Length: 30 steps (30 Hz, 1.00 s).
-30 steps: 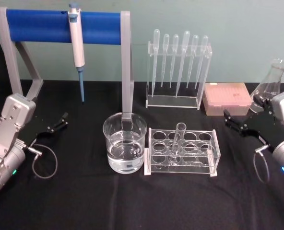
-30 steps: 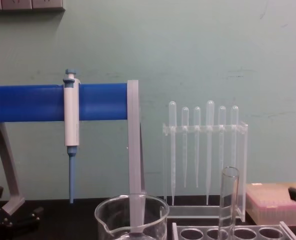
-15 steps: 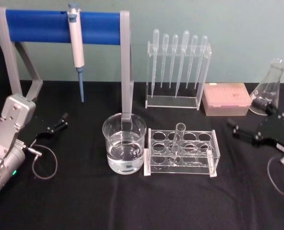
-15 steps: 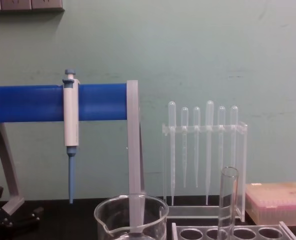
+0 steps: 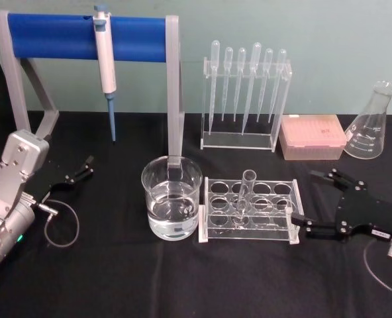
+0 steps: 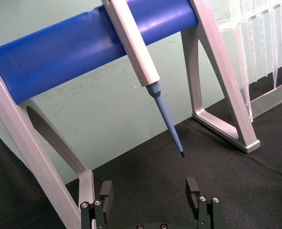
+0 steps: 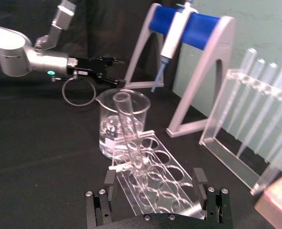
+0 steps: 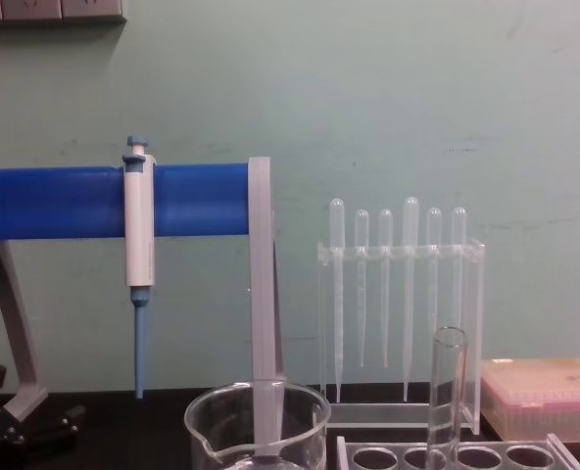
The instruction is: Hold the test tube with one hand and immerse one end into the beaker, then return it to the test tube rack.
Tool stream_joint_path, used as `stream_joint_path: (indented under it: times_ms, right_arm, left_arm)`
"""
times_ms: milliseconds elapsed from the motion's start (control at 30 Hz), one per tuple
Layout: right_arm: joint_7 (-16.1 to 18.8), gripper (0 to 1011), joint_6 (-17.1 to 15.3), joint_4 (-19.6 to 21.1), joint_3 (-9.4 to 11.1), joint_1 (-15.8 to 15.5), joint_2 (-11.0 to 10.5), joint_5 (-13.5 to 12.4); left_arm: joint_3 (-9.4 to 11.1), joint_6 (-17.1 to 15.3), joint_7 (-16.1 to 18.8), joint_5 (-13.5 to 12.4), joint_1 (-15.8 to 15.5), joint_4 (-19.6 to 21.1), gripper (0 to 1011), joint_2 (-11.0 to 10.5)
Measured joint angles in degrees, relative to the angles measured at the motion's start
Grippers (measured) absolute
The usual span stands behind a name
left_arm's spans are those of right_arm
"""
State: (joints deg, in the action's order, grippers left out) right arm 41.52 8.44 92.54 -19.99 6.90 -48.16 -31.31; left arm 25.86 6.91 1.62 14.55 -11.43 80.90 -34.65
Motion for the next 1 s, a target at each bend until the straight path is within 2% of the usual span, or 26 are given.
stream_joint_path:
  times_ms: [100,367,700,1000]
  right_arm:
    - [1.1,1003,0.5,-0.4,-0.6,1.2,0.9,1.2]
    - [4.0,1002,1.3,-0.4,-2.1,2.6,2.2,1.8]
    - [4.5,1003,0.2,-0.5,-4.6,4.8,4.3,2.7]
    - [4.5,1002,-1.7,-2.7,-7.1,8.4,6.9,3.6]
  left_arm:
    - [0.0,0.0,0.0,0.0,0.0,0.0,1000,0.0]
    - [0.0,0.0,0.0,0.0,0.0,0.0,1000,0.0]
    - [0.0,0.0,0.0,0.0,0.0,0.0,1000,0.0]
    - [0.0,0.0,0.0,0.0,0.0,0.0,1000,0.0]
